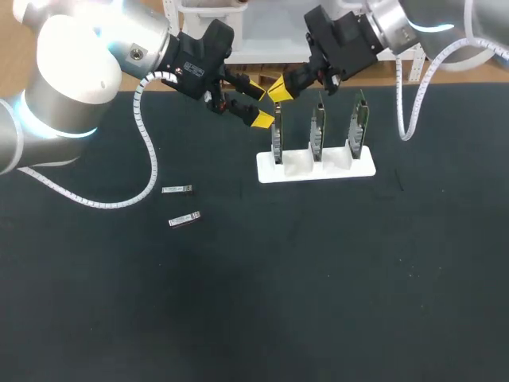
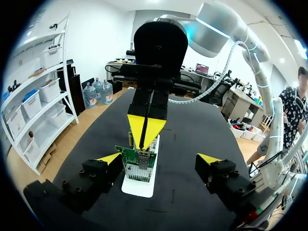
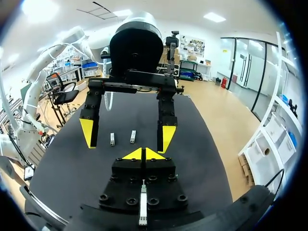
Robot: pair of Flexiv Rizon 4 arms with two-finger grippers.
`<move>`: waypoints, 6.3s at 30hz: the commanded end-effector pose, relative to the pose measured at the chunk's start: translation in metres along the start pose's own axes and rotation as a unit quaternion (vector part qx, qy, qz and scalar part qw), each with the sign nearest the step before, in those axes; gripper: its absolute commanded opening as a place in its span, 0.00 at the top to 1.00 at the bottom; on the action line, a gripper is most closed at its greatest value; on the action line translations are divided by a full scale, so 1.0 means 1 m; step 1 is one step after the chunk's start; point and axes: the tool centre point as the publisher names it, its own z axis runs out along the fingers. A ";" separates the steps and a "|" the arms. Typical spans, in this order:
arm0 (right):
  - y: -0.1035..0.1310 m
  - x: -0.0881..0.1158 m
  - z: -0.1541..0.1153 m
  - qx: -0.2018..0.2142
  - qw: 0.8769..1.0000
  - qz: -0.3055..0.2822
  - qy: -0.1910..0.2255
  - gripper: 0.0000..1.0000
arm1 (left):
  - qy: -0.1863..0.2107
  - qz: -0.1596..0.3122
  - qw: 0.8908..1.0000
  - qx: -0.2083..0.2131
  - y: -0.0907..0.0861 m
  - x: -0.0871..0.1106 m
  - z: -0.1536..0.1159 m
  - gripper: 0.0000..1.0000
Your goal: Pick up the optical module with the left hand, and insert it into the network port with the right hand.
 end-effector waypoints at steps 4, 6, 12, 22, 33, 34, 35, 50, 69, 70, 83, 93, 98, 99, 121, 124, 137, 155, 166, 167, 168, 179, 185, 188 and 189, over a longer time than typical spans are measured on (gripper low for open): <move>0.001 0.003 0.002 0.001 1.000 0.004 0.002 1.00 | 0.004 -0.002 1.000 0.001 0.002 -0.002 0.001 0.00; 0.001 0.004 0.002 0.001 1.000 0.005 0.002 1.00 | 0.004 -0.002 1.000 0.001 0.002 -0.002 0.001 0.00; 0.001 0.005 0.004 0.001 1.000 0.007 0.002 1.00 | 0.004 -0.002 1.000 0.001 0.002 -0.002 0.001 0.00; 0.002 0.010 0.004 0.003 1.000 0.010 0.005 1.00 | 0.004 -0.002 1.000 0.001 0.002 -0.002 0.001 0.00; 0.004 0.007 0.003 0.002 1.000 0.018 -0.005 1.00 | 0.004 -0.002 1.000 0.001 0.002 -0.002 0.001 0.00; 0.004 0.006 0.002 0.003 1.000 0.019 -0.008 1.00 | 0.004 -0.002 1.000 0.001 0.002 -0.002 0.001 0.00; 0.004 0.005 0.002 0.002 1.000 0.019 -0.010 1.00 | 0.004 -0.002 1.000 0.001 0.002 -0.002 0.001 0.00; -0.001 0.004 0.000 0.012 1.000 0.017 -0.013 1.00 | 0.004 -0.002 1.000 0.001 0.002 -0.002 0.001 0.00; -0.001 0.015 0.003 0.010 1.000 0.023 0.000 1.00 | 0.004 -0.002 1.000 0.001 0.002 -0.002 0.001 0.00; -0.001 0.015 0.003 0.010 1.000 0.023 0.001 1.00 | 0.004 -0.002 1.000 0.001 0.002 -0.002 0.001 0.00; 0.002 0.021 0.007 0.007 1.000 0.027 0.008 1.00 | 0.004 -0.002 1.000 0.001 0.002 -0.002 0.001 0.00; 0.002 0.024 0.008 0.009 0.999 0.029 0.011 1.00 | 0.004 -0.002 1.000 0.001 0.002 -0.002 0.001 0.00; 0.002 0.025 0.008 0.009 0.999 0.031 0.011 1.00 | 0.004 -0.002 1.000 0.001 0.002 -0.002 0.001 0.00; 0.002 0.025 0.008 0.009 0.999 0.032 0.010 1.00 | 0.004 -0.002 1.000 0.001 0.002 -0.002 0.001 0.00; 0.004 -0.009 -0.035 0.019 0.998 0.027 -0.050 1.00 | 0.004 -0.002 1.000 0.001 0.002 -0.002 0.001 0.00; 0.003 -0.005 -0.048 0.025 0.998 0.031 -0.054 1.00 | 0.004 -0.002 1.000 0.001 0.002 -0.002 0.001 0.00; 0.006 0.028 -0.102 0.050 0.995 0.070 -0.058 1.00 | 0.004 -0.002 1.000 0.001 0.002 -0.002 0.001 0.00; 0.019 0.045 -0.110 0.019 0.997 0.066 -0.030 1.00 | 0.004 -0.002 1.000 0.001 0.002 -0.002 0.001 0.00; 0.014 0.050 -0.105 0.016 0.998 0.065 -0.018 1.00 | 0.004 -0.002 1.000 0.001 0.002 -0.002 0.001 0.00; 0.013 0.051 -0.104 0.015 0.998 0.066 -0.017 1.00 | 0.004 -0.002 1.000 0.001 0.002 -0.002 0.001 0.00; 0.013 0.051 -0.103 0.015 0.998 0.066 -0.016 1.00 | 0.004 -0.002 1.000 0.001 0.002 -0.002 0.001 0.00; 0.010 0.052 -0.099 0.014 0.998 0.068 -0.008 1.00 | 0.004 -0.002 1.000 0.001 0.002 -0.002 0.001 0.00; 0.010 0.053 -0.098 0.024 0.997 0.071 -0.004 0.00 | 0.004 -0.002 1.000 0.001 0.002 -0.002 0.001 0.00; 0.010 0.053 -0.098 0.024 0.997 0.071 -0.004 0.00 | 0.004 -0.002 1.000 0.001 0.002 -0.002 0.001 0.00; 0.010 0.053 -0.098 0.024 0.997 0.071 -0.004 0.00 | 0.004 -0.002 1.000 0.001 0.002 -0.002 0.001 0.00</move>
